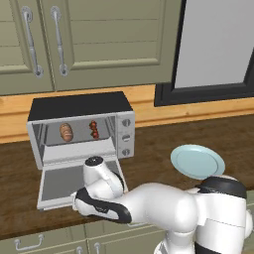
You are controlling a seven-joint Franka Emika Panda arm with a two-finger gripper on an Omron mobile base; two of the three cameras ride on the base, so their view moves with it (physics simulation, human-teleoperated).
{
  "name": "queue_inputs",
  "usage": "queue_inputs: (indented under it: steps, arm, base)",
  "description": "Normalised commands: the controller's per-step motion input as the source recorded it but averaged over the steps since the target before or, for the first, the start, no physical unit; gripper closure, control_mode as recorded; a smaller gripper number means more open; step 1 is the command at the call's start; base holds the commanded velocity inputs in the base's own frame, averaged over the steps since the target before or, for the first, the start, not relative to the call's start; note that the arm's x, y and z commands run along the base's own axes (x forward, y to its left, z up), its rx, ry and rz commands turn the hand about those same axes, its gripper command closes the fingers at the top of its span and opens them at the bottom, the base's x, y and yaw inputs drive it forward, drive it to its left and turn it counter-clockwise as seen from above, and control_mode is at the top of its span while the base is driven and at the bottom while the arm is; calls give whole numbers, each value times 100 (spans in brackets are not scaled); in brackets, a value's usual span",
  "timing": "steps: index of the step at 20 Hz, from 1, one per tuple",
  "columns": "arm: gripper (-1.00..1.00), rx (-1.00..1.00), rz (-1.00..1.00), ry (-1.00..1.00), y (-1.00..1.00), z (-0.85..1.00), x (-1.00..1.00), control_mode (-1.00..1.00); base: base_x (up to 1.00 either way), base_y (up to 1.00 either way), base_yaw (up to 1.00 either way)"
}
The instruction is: Pick up the kebab skewer and baguette bread, and place them inside the toaster oven. Close the toaster oven door and start by setting the timer.
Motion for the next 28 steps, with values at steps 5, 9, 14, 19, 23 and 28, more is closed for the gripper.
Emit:
queue_inputs:
  steps: [5, 9, 14, 19, 23, 28]
  arm:
    - [-100, 0, 5, -17, 0, -28, 14, -100]
    - [-100, 0, 4, -17, 0, -22, 13, -100]
    - [-100, 0, 3, -17, -2, -23, 10, -100]
    - [-100, 0, 1, -16, -15, -14, 23, -100]
    - [-100, 0, 0, -13, -28, -1, 31, -100]
    - [-100, 0, 0, -9, -28, 0, 26, -100]
  base:
    - [0, 0, 0]
    - [0, 0, 0]
    - [0, 0, 0]
    - [0, 0, 0]
    - [0, 0, 0]
    - [0, 0, 0]
